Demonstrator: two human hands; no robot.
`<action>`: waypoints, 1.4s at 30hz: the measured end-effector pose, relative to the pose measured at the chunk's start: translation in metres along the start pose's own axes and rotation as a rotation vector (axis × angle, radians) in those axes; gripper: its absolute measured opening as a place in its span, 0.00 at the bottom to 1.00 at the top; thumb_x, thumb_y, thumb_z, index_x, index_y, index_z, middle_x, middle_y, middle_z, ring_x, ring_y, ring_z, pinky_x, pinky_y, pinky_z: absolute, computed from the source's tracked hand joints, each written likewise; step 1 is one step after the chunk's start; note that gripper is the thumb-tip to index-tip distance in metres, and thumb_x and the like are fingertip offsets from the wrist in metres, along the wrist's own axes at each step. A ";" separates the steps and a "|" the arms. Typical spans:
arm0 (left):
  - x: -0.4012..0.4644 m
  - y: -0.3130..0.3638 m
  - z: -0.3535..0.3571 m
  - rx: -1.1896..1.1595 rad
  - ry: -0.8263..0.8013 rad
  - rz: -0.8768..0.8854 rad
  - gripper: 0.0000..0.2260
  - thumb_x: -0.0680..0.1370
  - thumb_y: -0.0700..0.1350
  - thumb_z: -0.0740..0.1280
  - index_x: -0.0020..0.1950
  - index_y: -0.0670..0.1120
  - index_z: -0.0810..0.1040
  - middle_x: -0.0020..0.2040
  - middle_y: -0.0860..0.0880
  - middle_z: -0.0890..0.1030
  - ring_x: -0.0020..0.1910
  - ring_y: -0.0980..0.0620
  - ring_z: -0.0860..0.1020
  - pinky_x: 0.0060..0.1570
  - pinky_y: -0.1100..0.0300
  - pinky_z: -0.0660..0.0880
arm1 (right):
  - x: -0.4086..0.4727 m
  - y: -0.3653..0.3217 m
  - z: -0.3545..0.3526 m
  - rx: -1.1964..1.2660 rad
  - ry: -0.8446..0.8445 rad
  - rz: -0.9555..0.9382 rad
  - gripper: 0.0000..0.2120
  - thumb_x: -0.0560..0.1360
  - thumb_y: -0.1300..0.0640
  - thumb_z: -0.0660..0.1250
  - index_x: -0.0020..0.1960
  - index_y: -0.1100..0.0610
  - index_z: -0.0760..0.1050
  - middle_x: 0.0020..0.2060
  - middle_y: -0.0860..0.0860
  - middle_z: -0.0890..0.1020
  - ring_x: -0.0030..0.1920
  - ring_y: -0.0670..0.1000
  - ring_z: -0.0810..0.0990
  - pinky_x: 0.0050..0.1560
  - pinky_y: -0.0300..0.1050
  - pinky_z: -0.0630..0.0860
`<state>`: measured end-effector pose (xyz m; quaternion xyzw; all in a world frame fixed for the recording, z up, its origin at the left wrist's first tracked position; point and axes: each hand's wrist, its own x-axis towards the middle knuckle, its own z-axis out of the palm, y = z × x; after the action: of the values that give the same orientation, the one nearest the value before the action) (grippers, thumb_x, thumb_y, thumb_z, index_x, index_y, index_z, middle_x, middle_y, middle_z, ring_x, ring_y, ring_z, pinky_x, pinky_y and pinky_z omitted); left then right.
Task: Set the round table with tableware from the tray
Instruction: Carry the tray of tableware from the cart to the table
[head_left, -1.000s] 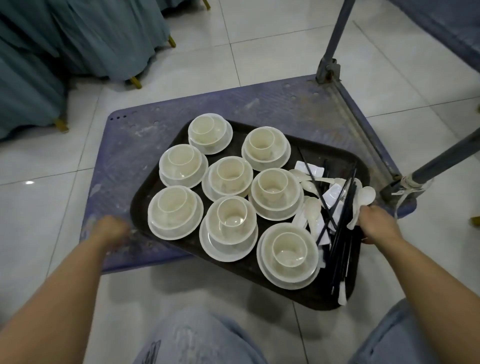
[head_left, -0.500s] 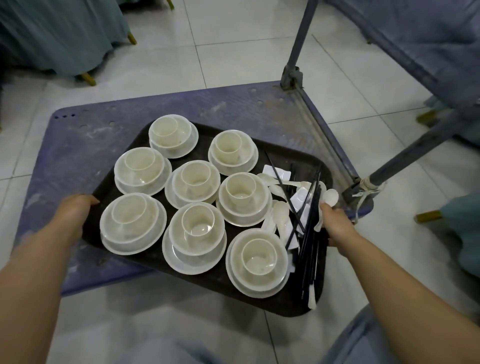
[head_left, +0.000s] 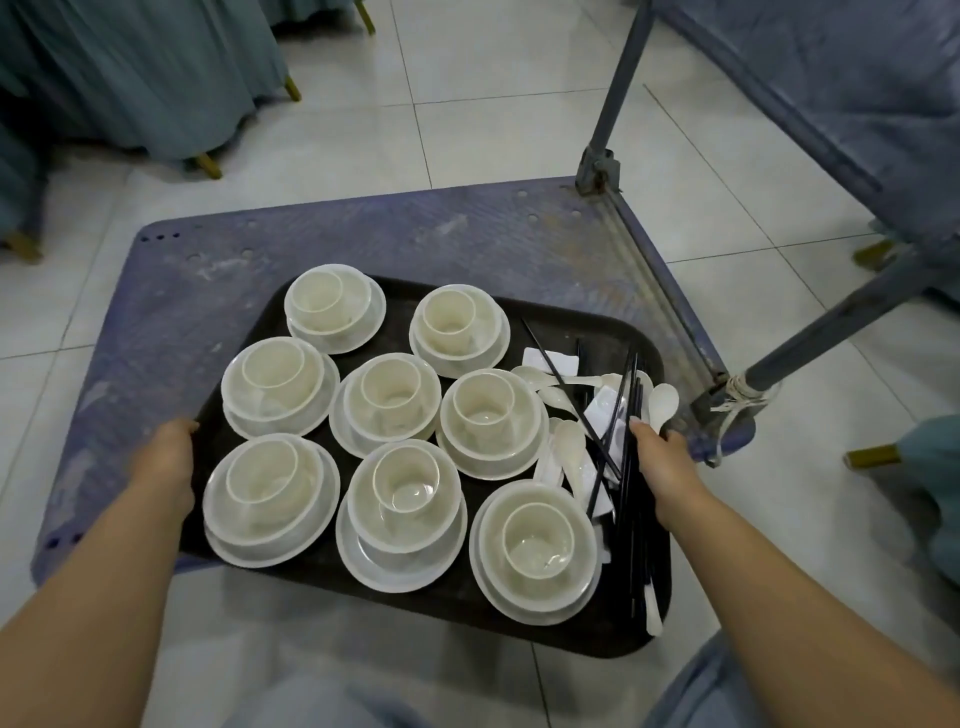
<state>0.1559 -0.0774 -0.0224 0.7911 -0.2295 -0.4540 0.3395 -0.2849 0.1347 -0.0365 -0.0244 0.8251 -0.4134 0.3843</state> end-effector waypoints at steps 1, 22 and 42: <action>-0.001 -0.003 -0.005 -0.030 -0.003 -0.016 0.26 0.69 0.47 0.64 0.67 0.40 0.75 0.60 0.40 0.79 0.48 0.43 0.78 0.46 0.50 0.75 | -0.002 -0.001 0.001 0.011 -0.008 -0.014 0.29 0.75 0.43 0.63 0.72 0.55 0.64 0.64 0.57 0.75 0.62 0.62 0.75 0.64 0.61 0.72; -0.152 0.114 -0.173 -0.146 0.186 -0.165 0.27 0.64 0.51 0.65 0.61 0.43 0.78 0.53 0.42 0.80 0.47 0.42 0.79 0.49 0.50 0.75 | -0.154 -0.168 -0.032 0.057 -0.116 -0.114 0.20 0.73 0.50 0.66 0.64 0.52 0.74 0.52 0.54 0.83 0.51 0.58 0.82 0.56 0.55 0.78; -0.424 0.332 -0.475 -0.156 0.339 -0.191 0.15 0.63 0.52 0.66 0.43 0.43 0.78 0.47 0.40 0.81 0.43 0.39 0.79 0.48 0.44 0.76 | -0.492 -0.429 -0.128 -0.075 -0.338 -0.242 0.12 0.72 0.55 0.65 0.53 0.57 0.77 0.39 0.53 0.82 0.39 0.55 0.80 0.37 0.45 0.74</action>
<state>0.3481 0.1431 0.6327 0.8457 -0.0574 -0.3609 0.3889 -0.1423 0.1141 0.6127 -0.2066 0.7548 -0.4155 0.4636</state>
